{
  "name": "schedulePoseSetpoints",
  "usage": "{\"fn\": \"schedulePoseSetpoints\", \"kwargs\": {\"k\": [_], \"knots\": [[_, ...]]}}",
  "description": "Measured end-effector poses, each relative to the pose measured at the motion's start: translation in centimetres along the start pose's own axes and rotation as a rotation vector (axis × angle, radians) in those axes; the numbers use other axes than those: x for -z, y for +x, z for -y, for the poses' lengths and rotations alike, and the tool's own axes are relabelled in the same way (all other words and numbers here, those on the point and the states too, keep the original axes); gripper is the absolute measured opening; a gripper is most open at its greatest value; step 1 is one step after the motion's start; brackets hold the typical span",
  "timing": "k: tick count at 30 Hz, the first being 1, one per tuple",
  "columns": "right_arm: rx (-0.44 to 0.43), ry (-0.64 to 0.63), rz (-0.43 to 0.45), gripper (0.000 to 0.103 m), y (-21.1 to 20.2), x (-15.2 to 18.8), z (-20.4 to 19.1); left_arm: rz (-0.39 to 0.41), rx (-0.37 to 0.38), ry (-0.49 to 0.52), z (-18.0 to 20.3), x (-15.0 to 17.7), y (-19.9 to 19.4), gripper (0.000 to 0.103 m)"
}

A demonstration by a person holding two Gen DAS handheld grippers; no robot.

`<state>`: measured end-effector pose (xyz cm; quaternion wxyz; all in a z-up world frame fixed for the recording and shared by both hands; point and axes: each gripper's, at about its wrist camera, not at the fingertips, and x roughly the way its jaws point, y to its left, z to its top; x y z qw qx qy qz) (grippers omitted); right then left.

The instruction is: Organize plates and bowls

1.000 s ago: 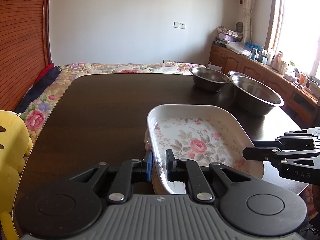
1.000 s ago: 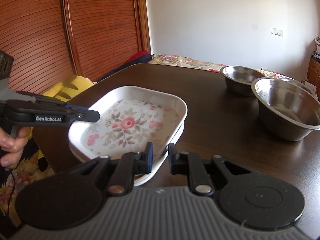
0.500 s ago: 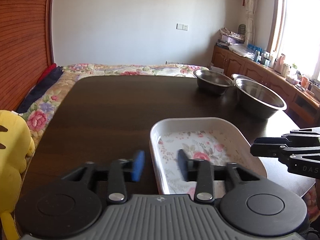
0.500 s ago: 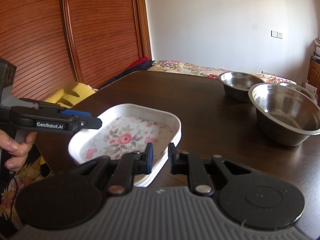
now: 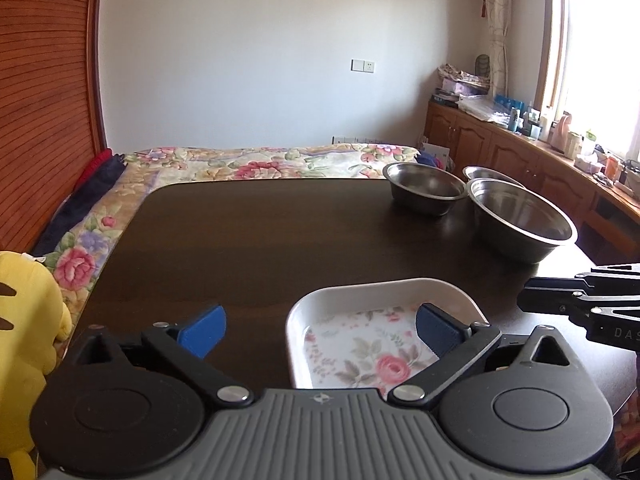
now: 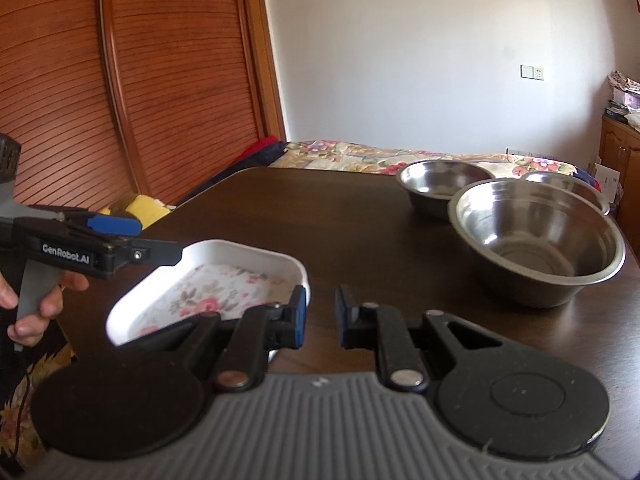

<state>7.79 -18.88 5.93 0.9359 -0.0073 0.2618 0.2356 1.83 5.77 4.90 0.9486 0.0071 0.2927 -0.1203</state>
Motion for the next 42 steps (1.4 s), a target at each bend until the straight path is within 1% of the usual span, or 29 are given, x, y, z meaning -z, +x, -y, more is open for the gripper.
{"fn": "schedulePoseSetpoints", "kwargs": {"k": [8, 16, 19, 22, 26, 30, 33, 37, 39, 41, 42], "knots": [[0.026, 0.022, 0.015, 0.018, -0.3, 0.0, 2.3, 0.004, 0.035, 0.032, 1.8, -1.2, 0.8, 0.103], [0.059, 0.041, 0.035, 0.018, -1.0, 0.0, 4.8, 0.002, 0.027, 0.079, 3.6, -2.7, 1.9, 0.103], [0.073, 0.048, 0.043, 0.018, -1.3, 0.0, 5.7, -0.015, 0.036, 0.093, 4.3, -3.2, 2.6, 0.103], [0.089, 0.052, 0.05, 0.018, -1.6, -0.1, 6.8, -0.015, 0.046, 0.107, 5.1, -3.5, 3.1, 0.103], [0.113, 0.052, 0.065, 0.018, -2.1, -0.3, 8.1, -0.023, 0.088, 0.118, 6.1, -4.1, 3.9, 0.103], [0.134, 0.054, 0.085, 0.018, -2.5, -0.8, 9.9, -0.014, 0.132, 0.127, 7.2, -4.7, 4.7, 0.103], [0.149, 0.053, 0.099, 0.018, -2.7, -1.2, 11.1, -0.018, 0.164, 0.117, 7.8, -5.4, 5.4, 0.103], [0.165, 0.047, 0.111, 0.018, -2.6, -1.7, 12.5, -0.02, 0.193, 0.108, 8.7, -6.2, 6.3, 0.096], [0.171, 0.043, 0.115, 0.018, -2.5, -1.9, 13.2, -0.026, 0.189, 0.117, 9.2, -6.6, 6.9, 0.091], [0.177, 0.04, 0.118, 0.018, -2.3, -2.1, 13.9, -0.029, 0.179, 0.136, 9.8, -6.9, 7.3, 0.083], [0.18, 0.04, 0.119, 0.018, -2.2, -2.2, 14.3, -0.027, 0.174, 0.146, 10.1, -7.0, 7.5, 0.082]]}}
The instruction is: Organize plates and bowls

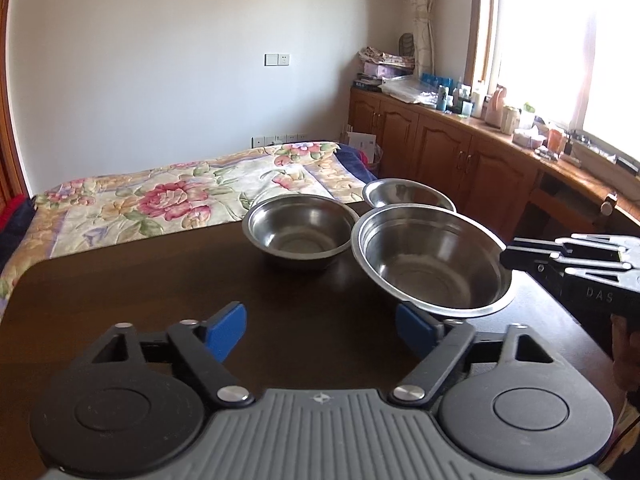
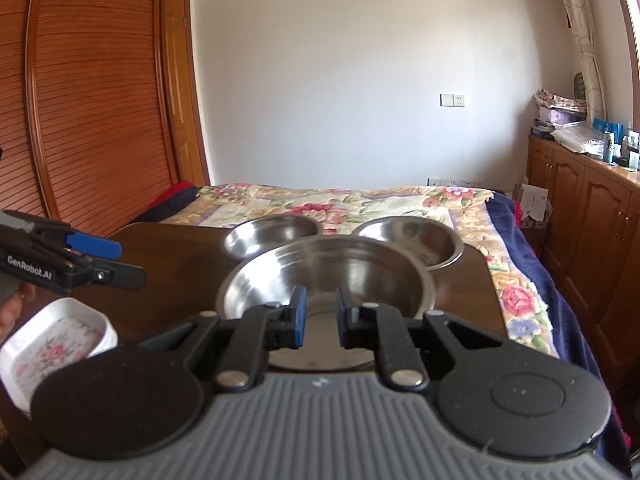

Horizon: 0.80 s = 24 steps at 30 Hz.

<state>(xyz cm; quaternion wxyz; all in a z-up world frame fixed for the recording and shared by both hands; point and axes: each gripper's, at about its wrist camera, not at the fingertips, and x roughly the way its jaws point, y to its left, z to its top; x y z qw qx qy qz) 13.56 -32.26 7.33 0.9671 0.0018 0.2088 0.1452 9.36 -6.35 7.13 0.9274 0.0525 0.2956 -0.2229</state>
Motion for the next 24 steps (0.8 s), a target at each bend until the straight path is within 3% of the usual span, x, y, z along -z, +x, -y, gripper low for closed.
{"fn": "schedulePoseSetpoints", "kwargs": {"k": [3, 5, 14, 17, 20, 24], "knots": [[0.009, 0.004, 0.0, 0.018, 0.4, 0.0, 0.9, 0.015, -0.036, 0.029, 0.7, -0.4, 0.6, 0.076], [0.016, 0.006, -0.003, 0.018, 0.7, 0.0, 1.5, 0.006, -0.024, 0.029, 1.0, -0.7, 1.2, 0.068], [0.04, 0.022, -0.016, 0.023, 2.1, 0.1, 3.7, 0.013, -0.042, 0.031, 2.1, -1.6, 3.8, 0.051], [0.051, 0.033, -0.015, 0.041, 2.6, 0.2, 4.3, 0.014, -0.054, 0.027, 2.3, -1.8, 4.5, 0.046], [0.052, 0.046, -0.022, 0.042, 3.1, 0.4, 4.7, 0.006, -0.046, 0.009, 2.1, -2.1, 5.3, 0.039], [0.048, 0.071, -0.031, 0.042, 3.7, 0.6, 5.2, -0.005, -0.029, 0.006, 2.3, -2.5, 6.3, 0.038]]}}
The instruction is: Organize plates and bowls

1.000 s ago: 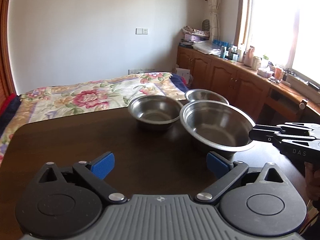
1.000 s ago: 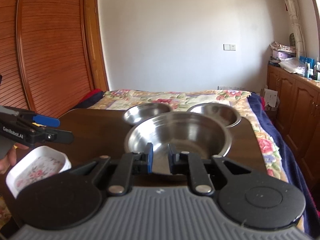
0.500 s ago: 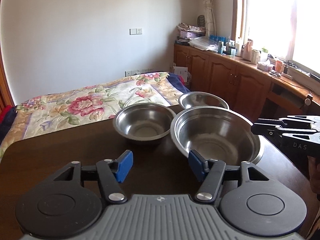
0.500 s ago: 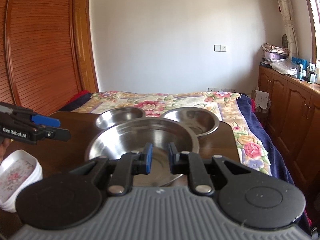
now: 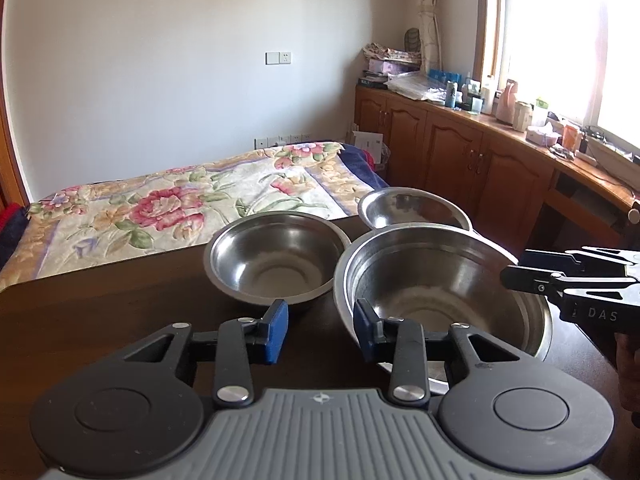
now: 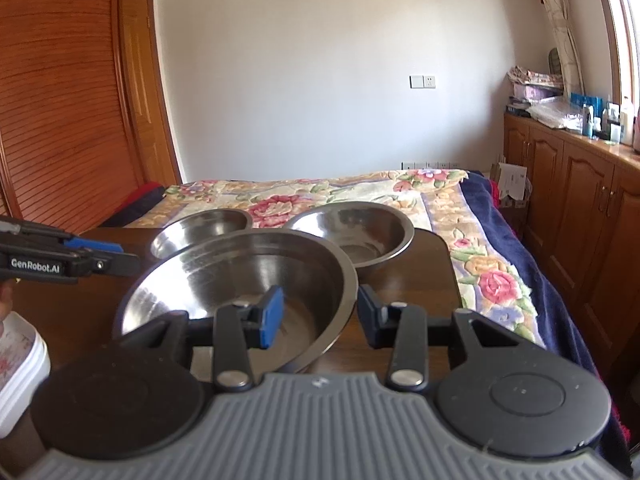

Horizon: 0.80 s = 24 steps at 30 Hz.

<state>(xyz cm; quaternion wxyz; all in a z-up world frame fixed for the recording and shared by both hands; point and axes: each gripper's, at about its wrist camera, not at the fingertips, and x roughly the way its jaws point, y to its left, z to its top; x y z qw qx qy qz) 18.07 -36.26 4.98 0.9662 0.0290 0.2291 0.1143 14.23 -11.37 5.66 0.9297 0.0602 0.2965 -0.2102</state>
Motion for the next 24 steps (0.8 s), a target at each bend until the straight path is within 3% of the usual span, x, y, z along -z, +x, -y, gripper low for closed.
{"fn": "schedulePoseSetpoints", "kwargs": {"k": [20, 24], "knots": [[-0.031, 0.068, -0.036, 0.042, 1.5, 0.6, 0.6, -0.094, 0.038, 0.022, 1.3, 0.1, 3.2, 0.034], [-0.028, 0.069, -0.043, 0.032, 1.6, 0.6, 0.5, -0.105, 0.065, 0.011, 1.4, 0.1, 3.4, 0.025]]}}
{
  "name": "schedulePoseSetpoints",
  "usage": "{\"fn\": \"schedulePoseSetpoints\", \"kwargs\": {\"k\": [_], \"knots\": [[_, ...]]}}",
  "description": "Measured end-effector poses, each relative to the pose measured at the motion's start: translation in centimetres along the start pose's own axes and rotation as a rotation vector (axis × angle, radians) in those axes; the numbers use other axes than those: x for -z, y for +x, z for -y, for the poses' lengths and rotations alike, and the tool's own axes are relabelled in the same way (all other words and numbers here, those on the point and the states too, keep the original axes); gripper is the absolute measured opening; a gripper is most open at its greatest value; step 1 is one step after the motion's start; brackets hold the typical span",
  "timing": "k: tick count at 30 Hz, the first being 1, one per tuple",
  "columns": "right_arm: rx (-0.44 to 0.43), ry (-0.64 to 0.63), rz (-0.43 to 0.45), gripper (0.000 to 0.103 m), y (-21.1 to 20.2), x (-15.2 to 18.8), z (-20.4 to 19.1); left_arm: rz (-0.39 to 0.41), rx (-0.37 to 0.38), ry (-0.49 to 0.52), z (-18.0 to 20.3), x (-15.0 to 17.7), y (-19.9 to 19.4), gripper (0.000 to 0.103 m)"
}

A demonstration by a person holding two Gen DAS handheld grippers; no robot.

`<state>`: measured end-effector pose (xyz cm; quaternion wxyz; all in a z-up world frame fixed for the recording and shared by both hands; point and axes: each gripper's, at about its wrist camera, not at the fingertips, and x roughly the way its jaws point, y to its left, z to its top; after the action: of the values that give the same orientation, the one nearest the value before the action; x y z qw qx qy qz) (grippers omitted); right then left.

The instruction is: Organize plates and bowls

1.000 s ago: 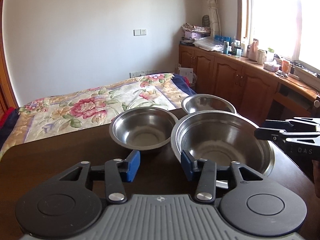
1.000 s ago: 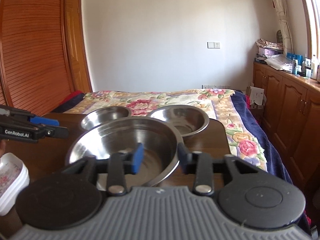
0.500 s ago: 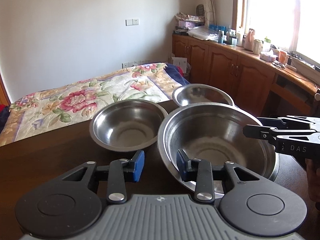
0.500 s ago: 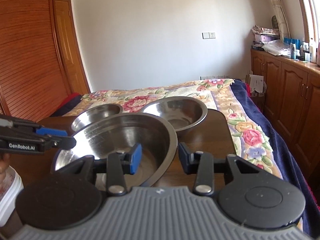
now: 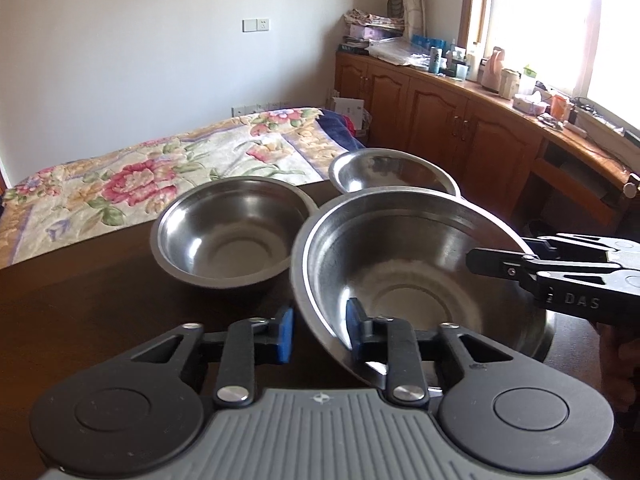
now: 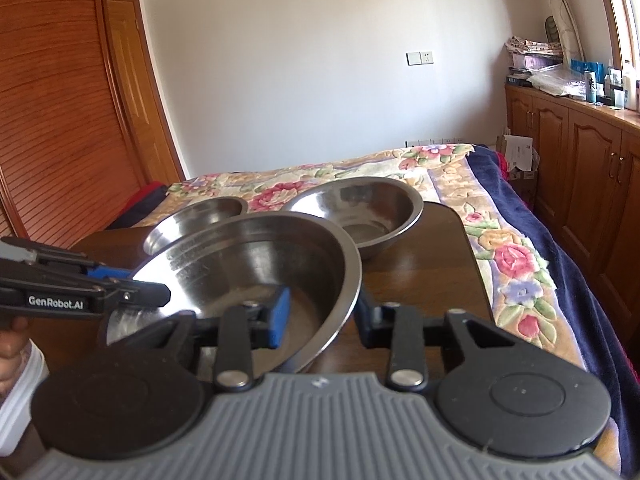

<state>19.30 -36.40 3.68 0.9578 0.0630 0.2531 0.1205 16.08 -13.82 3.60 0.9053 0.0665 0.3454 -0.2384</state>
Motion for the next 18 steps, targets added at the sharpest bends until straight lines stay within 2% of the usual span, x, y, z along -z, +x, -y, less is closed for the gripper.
{"fn": "schedulePoseSetpoints", "kwargs": {"k": [8, 18], "knots": [[0.01, 0.011, 0.005, 0.022, -0.5, 0.0, 0.2, -0.003, -0.006, -0.009, 0.1, 0.2, -0.8, 0.023], [0.015, 0.021, 0.015, 0.022, -1.8, 0.1, -0.6, 0.036, 0.01, -0.005, 0.5, 0.8, -3.6, 0.022]]}}
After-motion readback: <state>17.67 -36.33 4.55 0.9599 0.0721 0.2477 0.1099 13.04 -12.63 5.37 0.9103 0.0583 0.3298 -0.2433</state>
